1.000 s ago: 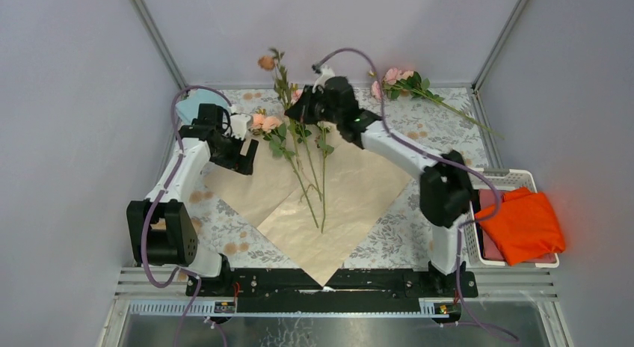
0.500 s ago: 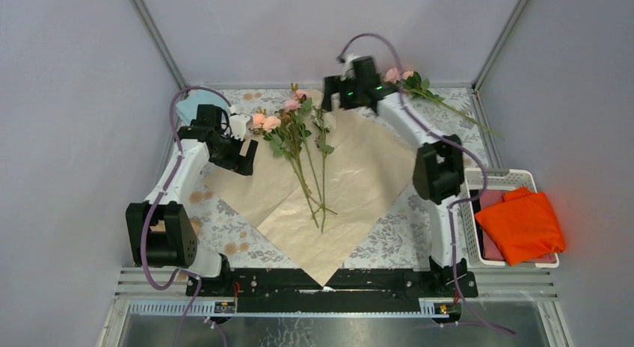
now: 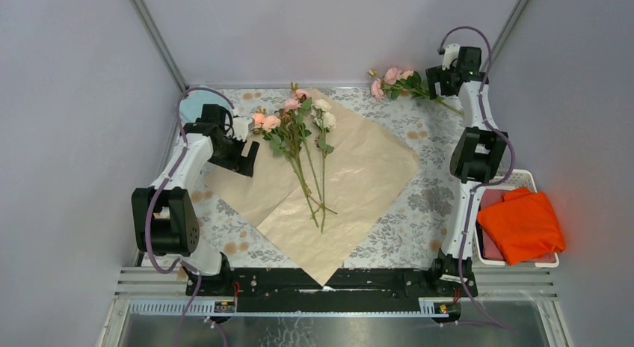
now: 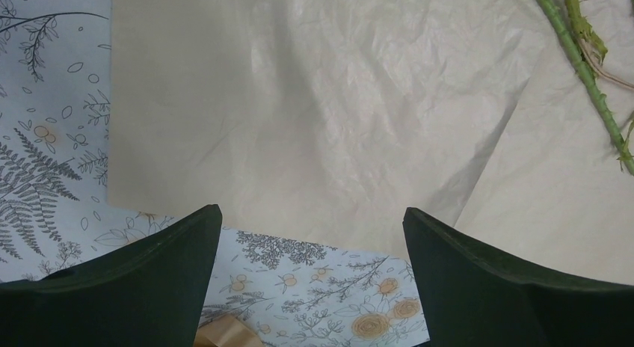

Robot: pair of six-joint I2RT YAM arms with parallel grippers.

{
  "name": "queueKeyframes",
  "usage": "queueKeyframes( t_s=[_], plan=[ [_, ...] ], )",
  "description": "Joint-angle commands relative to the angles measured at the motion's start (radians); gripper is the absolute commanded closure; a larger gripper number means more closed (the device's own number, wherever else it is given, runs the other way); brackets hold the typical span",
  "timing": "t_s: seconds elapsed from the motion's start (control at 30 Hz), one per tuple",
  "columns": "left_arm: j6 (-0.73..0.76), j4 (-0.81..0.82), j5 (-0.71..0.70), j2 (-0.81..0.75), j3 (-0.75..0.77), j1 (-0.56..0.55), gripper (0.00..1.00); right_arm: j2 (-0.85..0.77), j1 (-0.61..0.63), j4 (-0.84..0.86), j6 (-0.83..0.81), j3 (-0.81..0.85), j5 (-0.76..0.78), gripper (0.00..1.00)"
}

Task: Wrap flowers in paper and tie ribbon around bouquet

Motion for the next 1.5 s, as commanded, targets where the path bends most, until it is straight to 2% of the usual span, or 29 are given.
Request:
queueKeyframes(
  t_s=[0.0, 0.1, 0.2, 0.3, 0.33, 0.4, 0.43, 0.53, 0.6, 0.77, 0.9, 0.93, 1.0, 1.07, 1.17, 1.23, 1.3, 1.47],
  plan=[
    [0.004, -0.031, -0.013, 0.035, 0.051, 0.007, 0.01, 0.113, 0.001, 0.001, -0.072, 0.105, -0.115, 0.00],
    [0.003, -0.041, -0.007, 0.048, 0.064, 0.007, 0.01, 0.172, 0.000, 0.053, -0.067, 0.134, -0.141, 0.00],
    [0.004, -0.044, -0.008, 0.057, 0.069, 0.008, 0.01, 0.255, 0.000, 0.017, -0.068, 0.229, -0.143, 0.00],
    [0.004, -0.044, -0.012, 0.070, 0.068, 0.008, 0.01, 0.284, 0.000, 0.009, -0.079, 0.214, -0.099, 0.03],
    [0.003, -0.045, -0.014, 0.073, 0.069, 0.008, 0.01, 0.284, 0.000, 0.001, -0.087, 0.201, -0.092, 0.10],
    [0.002, -0.044, -0.015, 0.080, 0.072, 0.008, 0.01, 0.271, 0.000, -0.013, -0.093, 0.178, -0.079, 0.51],
    [0.001, -0.044, -0.013, 0.083, 0.073, 0.008, 0.01, 0.252, 0.000, -0.017, -0.100, 0.159, -0.092, 0.61],
    [0.000, -0.044, -0.012, 0.085, 0.077, 0.008, 0.01, 0.164, 0.005, -0.022, -0.126, 0.091, -0.175, 0.79],
    [-0.002, -0.044, -0.017, 0.085, 0.077, 0.008, 0.01, 0.091, 0.017, -0.021, -0.131, 0.058, -0.186, 0.99],
    [-0.005, -0.043, -0.011, 0.055, 0.069, 0.008, 0.01, -0.140, 0.082, 0.021, -0.085, -0.030, -0.037, 1.00],
    [-0.001, -0.042, 0.007, 0.012, 0.054, 0.010, 0.01, -0.366, 0.206, -0.009, 0.044, -0.048, 0.114, 1.00],
    [-0.001, -0.040, 0.011, -0.002, 0.050, 0.011, 0.01, -0.427, 0.236, 0.003, 0.114, -0.086, 0.106, 1.00],
    [0.001, -0.035, 0.021, -0.028, 0.040, 0.012, 0.01, -0.558, 0.286, 0.082, 0.293, -0.223, -0.006, 1.00],
    [0.003, -0.032, 0.035, -0.054, 0.035, 0.015, 0.01, -0.682, 0.343, 0.254, 0.505, -0.410, -0.084, 1.00],
    [0.003, -0.027, 0.056, -0.090, 0.021, 0.018, 0.01, -0.808, 0.474, 0.482, 0.761, -0.667, -0.034, 1.00],
    [0.003, -0.025, 0.067, -0.111, 0.013, 0.018, 0.01, -0.850, 0.589, 0.633, 0.875, -0.804, 0.025, 1.00],
    [0.004, -0.019, 0.075, -0.132, 0.002, 0.020, 0.01, -0.840, 0.674, 0.707, 0.948, -0.884, 0.087, 1.00],
    [0.012, -0.013, 0.087, -0.162, -0.015, 0.020, 0.01, -0.662, 0.803, 0.635, 0.986, -0.866, 0.115, 1.00]
  ],
)
